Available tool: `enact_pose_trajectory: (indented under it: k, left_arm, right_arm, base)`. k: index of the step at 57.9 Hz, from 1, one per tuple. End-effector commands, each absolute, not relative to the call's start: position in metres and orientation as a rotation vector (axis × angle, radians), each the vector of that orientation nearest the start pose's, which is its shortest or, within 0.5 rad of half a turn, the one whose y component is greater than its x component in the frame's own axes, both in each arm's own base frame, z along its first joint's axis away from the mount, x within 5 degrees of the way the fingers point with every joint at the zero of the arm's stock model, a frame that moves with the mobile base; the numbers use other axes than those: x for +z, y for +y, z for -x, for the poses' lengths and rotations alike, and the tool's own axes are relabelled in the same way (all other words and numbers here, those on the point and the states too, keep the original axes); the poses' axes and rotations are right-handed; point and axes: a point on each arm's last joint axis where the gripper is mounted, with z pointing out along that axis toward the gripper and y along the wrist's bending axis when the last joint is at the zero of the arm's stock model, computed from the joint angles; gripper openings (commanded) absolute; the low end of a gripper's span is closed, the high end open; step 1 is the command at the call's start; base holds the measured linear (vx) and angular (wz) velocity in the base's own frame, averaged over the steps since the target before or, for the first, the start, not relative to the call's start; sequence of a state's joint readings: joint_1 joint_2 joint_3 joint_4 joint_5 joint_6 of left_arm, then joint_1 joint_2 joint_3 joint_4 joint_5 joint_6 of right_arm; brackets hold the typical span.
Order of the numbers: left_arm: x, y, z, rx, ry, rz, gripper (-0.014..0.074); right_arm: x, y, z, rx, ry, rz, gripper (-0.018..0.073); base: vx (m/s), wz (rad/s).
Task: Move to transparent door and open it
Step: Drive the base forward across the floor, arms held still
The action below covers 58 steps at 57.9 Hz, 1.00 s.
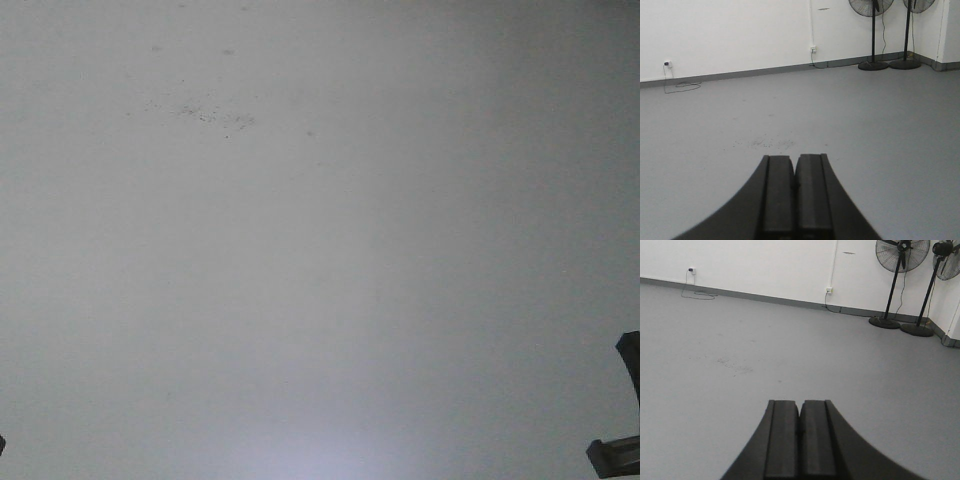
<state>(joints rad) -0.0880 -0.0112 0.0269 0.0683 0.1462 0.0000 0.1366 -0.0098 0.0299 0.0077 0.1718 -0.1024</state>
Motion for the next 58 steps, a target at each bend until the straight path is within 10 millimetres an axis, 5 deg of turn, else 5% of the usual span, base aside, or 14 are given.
enact_pose_trajectory:
  k: [1,58]
  left_arm:
    - [0.1912,-0.0046,-0.0566,-0.019,1.572,-0.114,0.0000]
    - [0.1912,-0.0048,-0.0565,-0.021,1.572,-0.116,0.0000]
  right_arm:
    - [0.1918,0.0074,-0.0559,0.022,1.579,0.186,0.0002]
    - [0.1918,0.0074,-0.0559,0.022,1.579,0.186,0.0002]
  base:
    - [0.03,0.03]
    - [0.20,0.14]
